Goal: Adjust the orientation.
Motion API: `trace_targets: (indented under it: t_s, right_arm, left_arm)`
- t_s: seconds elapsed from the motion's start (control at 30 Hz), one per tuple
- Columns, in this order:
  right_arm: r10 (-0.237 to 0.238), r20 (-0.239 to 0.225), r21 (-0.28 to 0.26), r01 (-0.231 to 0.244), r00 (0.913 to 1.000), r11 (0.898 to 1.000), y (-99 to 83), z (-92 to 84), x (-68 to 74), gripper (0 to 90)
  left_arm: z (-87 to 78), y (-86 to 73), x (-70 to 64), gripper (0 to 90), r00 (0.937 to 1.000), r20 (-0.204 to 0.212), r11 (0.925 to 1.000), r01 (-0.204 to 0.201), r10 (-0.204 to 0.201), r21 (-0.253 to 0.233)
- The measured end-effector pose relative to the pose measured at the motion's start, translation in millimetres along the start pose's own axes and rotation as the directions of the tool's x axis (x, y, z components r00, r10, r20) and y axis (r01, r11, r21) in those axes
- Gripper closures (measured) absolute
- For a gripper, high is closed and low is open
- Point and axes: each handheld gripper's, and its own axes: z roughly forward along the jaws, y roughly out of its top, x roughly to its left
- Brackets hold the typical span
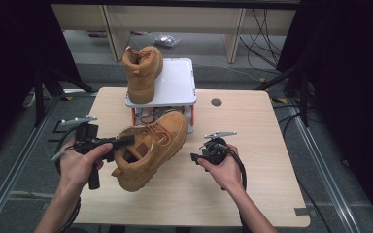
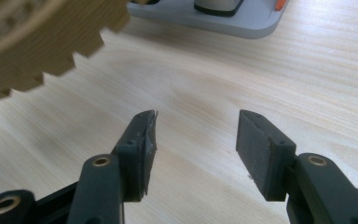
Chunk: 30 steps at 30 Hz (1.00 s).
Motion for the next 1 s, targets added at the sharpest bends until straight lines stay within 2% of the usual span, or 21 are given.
trace_targets:
  t_s: [0.03, 0.07, 0.1, 0.13, 0.2, 0.23, 0.27, 0.33, 0.4, 0.57, 0.7, 0.73, 0.8, 0.83, 0.97, 1.0]
  right_arm:
    - [-0.015, -0.006, -0.011, 0.015, 0.9999, 1.0, -0.3, 0.9, -1.2, 48.0]
    - [-0.002, 0.001, -0.006, 0.002, 1.0, 1.0, -0.9, 0.4, -0.2, 48.0]
    - [-0.002, -0.004, -0.004, 0.002, 1.0, 1.0, -1.1, 0.5, -0.4, 48.0]
    - [-0.011, -0.004, -0.007, 0.011, 0.9999, 1.0, -1.5, 1.7, -1.1, 48.0]
    - [0.001, -0.005, -0.005, -0.001, 1.0, 1.0, -2.8, 2.7, -0.2, 48.0]
    - [-0.009, -0.001, -0.001, 0.009, 1.0, 1.0, -2.9, 3.1, -1.2, 48.0]
    - [0.012, -0.004, 0.002, -0.012, 0.9999, 1.0, -3.5, 3.5, 0.2, 48.0]
    - [-0.007, -0.004, -0.002, 0.007, 1.0, 1.0, -3.7, 4.1, -1.8, 48.0]
    - [-0.01, -0.003, -0.001, 0.01, 1.0, 1.0, -3.7, 4.2, -1.9, 48.0]
    - [-0.01, -0.002, 0.001, 0.01, 1.0, 1.0, -3.6, 3.9, -1.8, 47.9]
    - [-0.013, -0.001, 0.005, 0.013, 0.9999, 1.0, -3.7, 4.9, -2.4, 47.7]
    - [-0.018, 0.012, -0.005, 0.018, 0.9998, 1.0, -4.1, 5.2, -2.0, 47.8]
    - [0.007, 0.009, 0.012, -0.007, 0.9999, 1.0, -4.3, 4.4, 0.3, 47.7]
    - [-0.005, 0.01, 0.009, 0.005, 0.9999, 1.0, -4.1, 4.6, -0.5, 47.7]
    - [-0.004, 0.008, 0.009, 0.004, 1.0, 1.0, -4.0, 4.7, -0.8, 47.7]
    - [-0.017, 0.009, -0.001, 0.017, 0.9998, 1.0, -4.0, 5.3, -1.8, 47.7]
  left_arm:
    - [1.3, 2.5, -2.2, 79.3, 0.9999, 0.009, 0.9998, 0.014, -0.014, -0.014]
    - [0.8, 4.8, -2.7, 79.3, 1.0, 0.01, 1.0, -0.002, 0.002, -0.006]
    - [1.8, 6.8, -4.4, 79.3, 0.9998, 0.016, 0.9997, 0.009, -0.009, -0.021]
    - [1.5, 9.4, -5.1, 79.3, 0.9998, 0.019, 0.9999, -0.004, 0.004, -0.011]
    - [2.0, 13.8, -7.8, 79.3, 0.9997, 0.024, 0.9998, -0.003, 0.004, -0.018]
    - [2.6, 15.6, -8.2, 79.3, 0.9996, 0.029, 0.9997, 0.0, 0.001, -0.026]
    - [3.0, 17.0, -8.3, 79.3, 0.9995, 0.032, 0.9996, -0.002, 0.003, -0.03]
    - [3.1, 20.8, -9.9, 79.4, 0.9996, 0.027, 0.9996, -0.002, 0.003, -0.029]
    - [3.9, 24.3, -11.1, 79.4, 0.9995, 0.027, 0.9993, -0.016, 0.017, -0.034]
    - [6.1, 32.7, -13.8, 79.4, 0.9997, 0.017, 0.9986, -0.018, 0.018, -0.051]
    - [8.3, 42.3, -16.2, 79.4, 0.9995, 0.024, 0.9976, -0.016, 0.018, -0.068]
    - [8.4, 45.0, -17.1, 79.4, 0.9994, 0.027, 0.9973, -0.02, 0.022, -0.07]
    - [9.1, 50.5, -19.7, 79.4, 0.9992, 0.034, 0.9966, -0.02, 0.023, -0.08]
    - [9.5, 53.4, -20.7, 79.4, 0.9989, 0.033, 0.9961, -0.029, 0.032, -0.083]
    - [11.8, 63.1, -24.9, 79.4, 0.9985, 0.043, 0.9947, -0.031, 0.035, -0.098]
    - [12.6, 64.6, -25.6, 79.4, 0.9987, 0.042, 0.9946, -0.026, 0.03, -0.101]
